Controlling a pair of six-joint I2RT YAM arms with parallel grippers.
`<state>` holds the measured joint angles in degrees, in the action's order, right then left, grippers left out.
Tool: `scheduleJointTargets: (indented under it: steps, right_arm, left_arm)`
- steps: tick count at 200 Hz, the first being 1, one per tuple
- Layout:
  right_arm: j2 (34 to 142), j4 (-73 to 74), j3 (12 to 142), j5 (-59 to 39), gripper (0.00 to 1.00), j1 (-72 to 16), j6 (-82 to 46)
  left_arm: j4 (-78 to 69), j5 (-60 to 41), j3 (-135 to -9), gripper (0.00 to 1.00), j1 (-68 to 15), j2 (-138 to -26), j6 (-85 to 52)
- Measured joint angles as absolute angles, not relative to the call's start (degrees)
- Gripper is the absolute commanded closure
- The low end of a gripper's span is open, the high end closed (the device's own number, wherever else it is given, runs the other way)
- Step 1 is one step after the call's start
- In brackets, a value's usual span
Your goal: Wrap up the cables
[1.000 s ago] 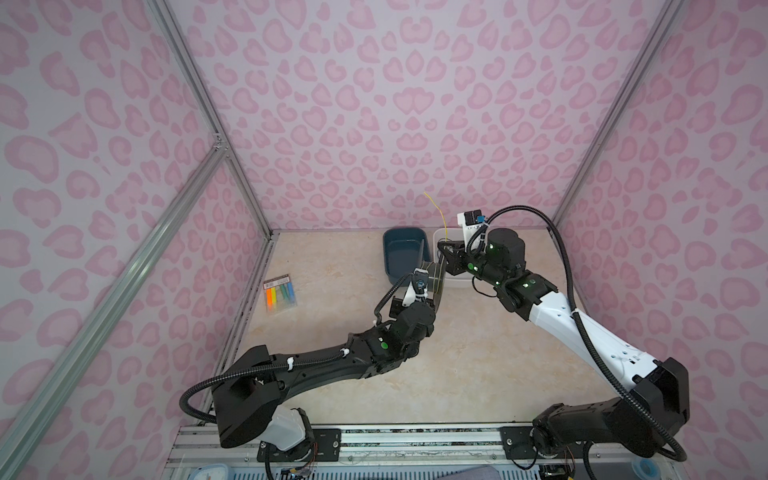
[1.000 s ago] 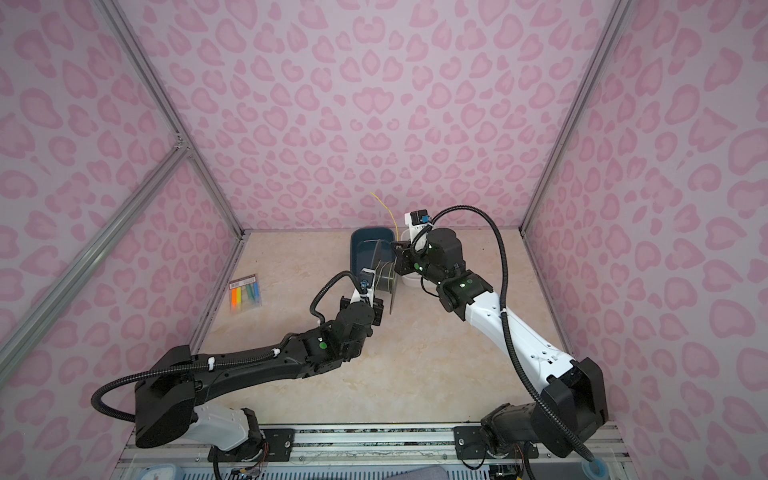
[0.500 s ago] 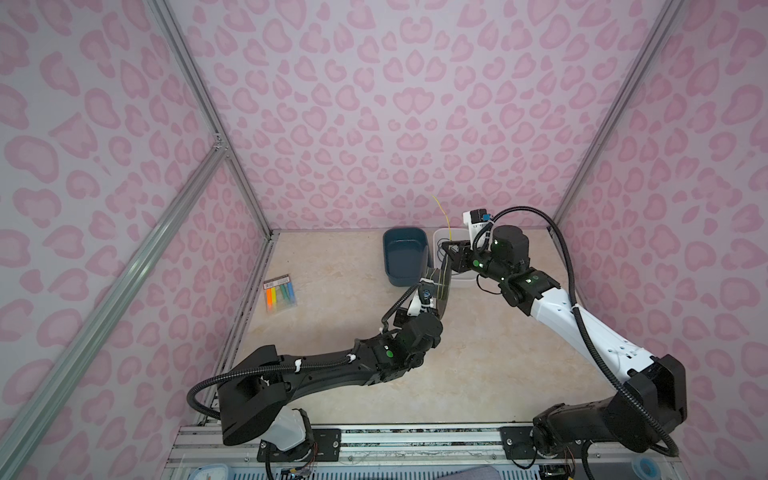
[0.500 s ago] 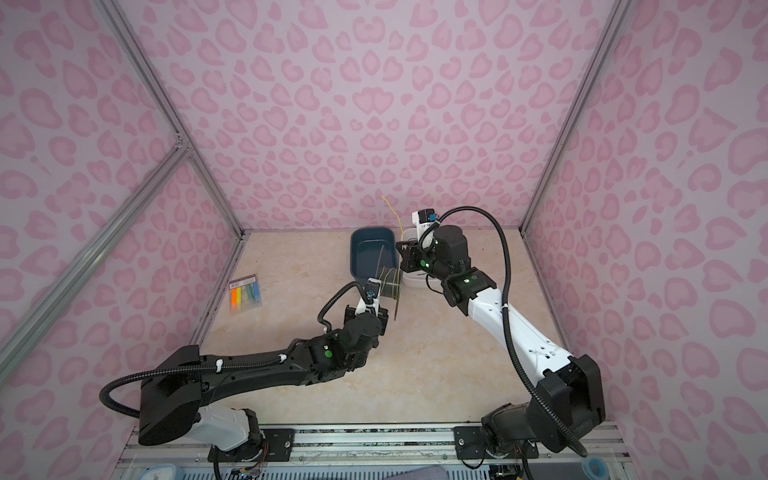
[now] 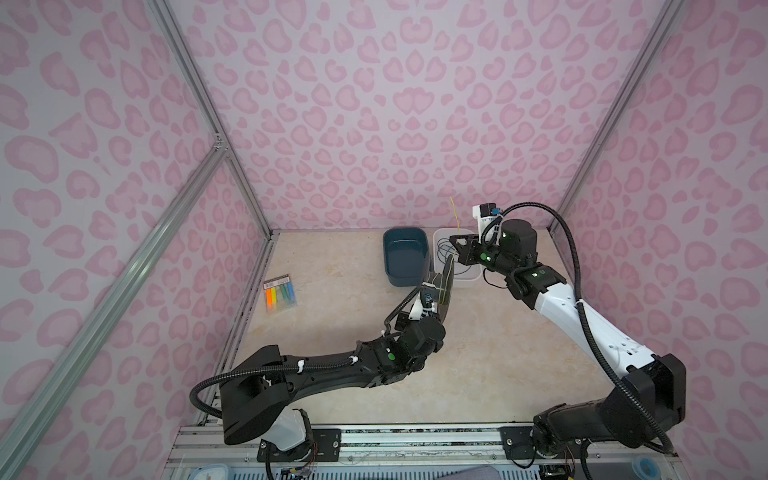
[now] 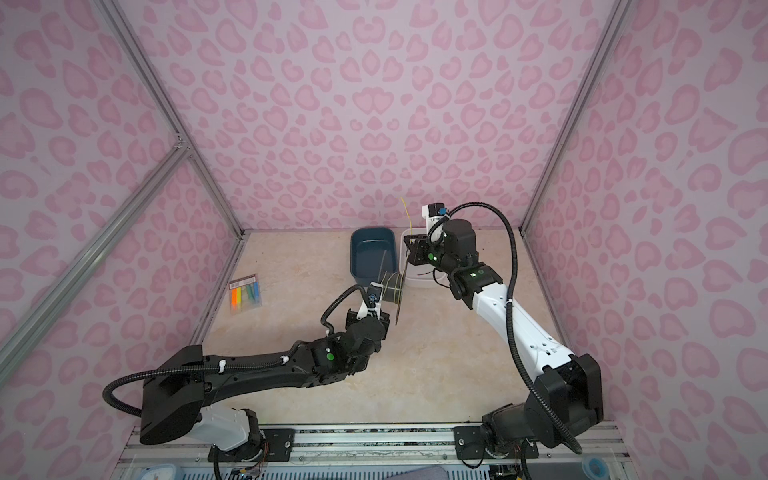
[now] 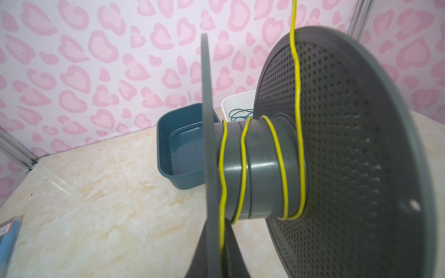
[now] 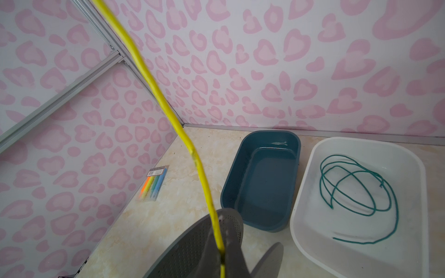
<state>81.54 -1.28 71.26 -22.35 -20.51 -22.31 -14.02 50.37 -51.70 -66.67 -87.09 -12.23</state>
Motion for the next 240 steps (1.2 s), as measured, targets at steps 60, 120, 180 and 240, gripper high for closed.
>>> scheduleJointTargets:
  steps: [60, 120, 180, 240]
  right_arm:
    - [81.54, -1.61, 73.32, -22.76, 1.0, -18.98, -21.98]
    - [81.52, -1.61, 74.56, -22.59, 1.0, -18.59, -21.89]
    - [81.58, -1.74, 76.25, -22.74, 1.0, -17.65, -21.93]
    - [82.28, -1.58, 76.77, -22.59, 1.0, -17.1, -22.04]
  left_arm:
    - [-13.74, 50.24, -51.53, 0.96, -67.09, -87.05, -12.62]
    - [-13.41, 50.11, -51.79, 0.96, -67.29, -87.31, -13.06]
    - [-13.41, 49.91, -51.88, 0.96, -67.53, -87.29, -13.1]
    - [-13.28, 49.89, -52.16, 0.96, -67.72, -87.57, -13.43]
